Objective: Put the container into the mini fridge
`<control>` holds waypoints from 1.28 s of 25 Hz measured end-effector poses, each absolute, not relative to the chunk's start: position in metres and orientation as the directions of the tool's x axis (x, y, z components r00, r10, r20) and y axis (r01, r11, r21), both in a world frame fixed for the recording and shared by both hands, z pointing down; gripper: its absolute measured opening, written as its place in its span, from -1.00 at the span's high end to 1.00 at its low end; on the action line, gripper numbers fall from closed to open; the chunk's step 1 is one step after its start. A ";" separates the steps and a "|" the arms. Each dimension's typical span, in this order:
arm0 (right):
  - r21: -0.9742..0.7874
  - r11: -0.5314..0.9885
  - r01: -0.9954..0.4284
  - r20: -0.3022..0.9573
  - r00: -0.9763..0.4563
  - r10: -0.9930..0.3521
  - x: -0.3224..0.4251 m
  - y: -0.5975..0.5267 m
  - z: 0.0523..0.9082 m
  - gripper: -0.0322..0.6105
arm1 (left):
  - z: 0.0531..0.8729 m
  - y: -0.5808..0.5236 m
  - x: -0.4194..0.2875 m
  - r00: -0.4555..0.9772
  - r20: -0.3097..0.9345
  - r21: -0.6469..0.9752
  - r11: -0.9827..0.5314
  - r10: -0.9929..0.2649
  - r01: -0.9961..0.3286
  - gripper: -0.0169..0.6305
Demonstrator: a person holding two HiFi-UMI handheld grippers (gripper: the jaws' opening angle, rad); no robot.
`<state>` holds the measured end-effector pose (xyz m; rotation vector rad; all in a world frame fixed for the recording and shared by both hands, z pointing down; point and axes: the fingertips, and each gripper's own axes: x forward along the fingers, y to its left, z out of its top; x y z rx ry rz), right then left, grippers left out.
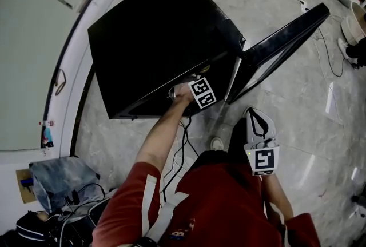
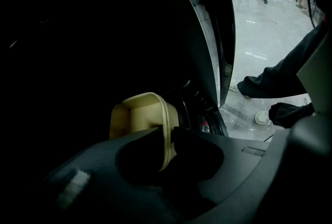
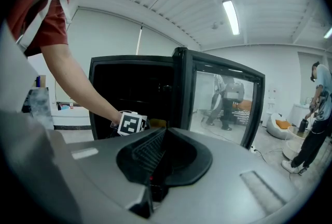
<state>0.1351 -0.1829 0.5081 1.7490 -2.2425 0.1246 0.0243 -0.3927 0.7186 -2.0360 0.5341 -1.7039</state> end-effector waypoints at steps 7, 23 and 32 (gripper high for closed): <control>0.115 0.253 -0.961 0.303 -0.209 -0.930 0.141 -0.179 0.512 0.90 | 0.718 -0.406 0.026 0.138 0.791 -0.602 -0.799 -0.596 -0.001 0.68; 0.126 0.273 -0.954 0.302 -0.226 -0.926 0.133 -0.180 0.511 0.90 | 0.695 -0.397 0.018 0.167 0.732 -0.663 -0.747 -0.660 -0.044 0.42; 0.117 0.269 -0.956 0.282 -0.227 -0.932 0.128 -0.180 0.505 0.90 | 0.676 -0.365 0.005 0.201 0.709 -0.679 -0.732 -0.676 -0.065 0.42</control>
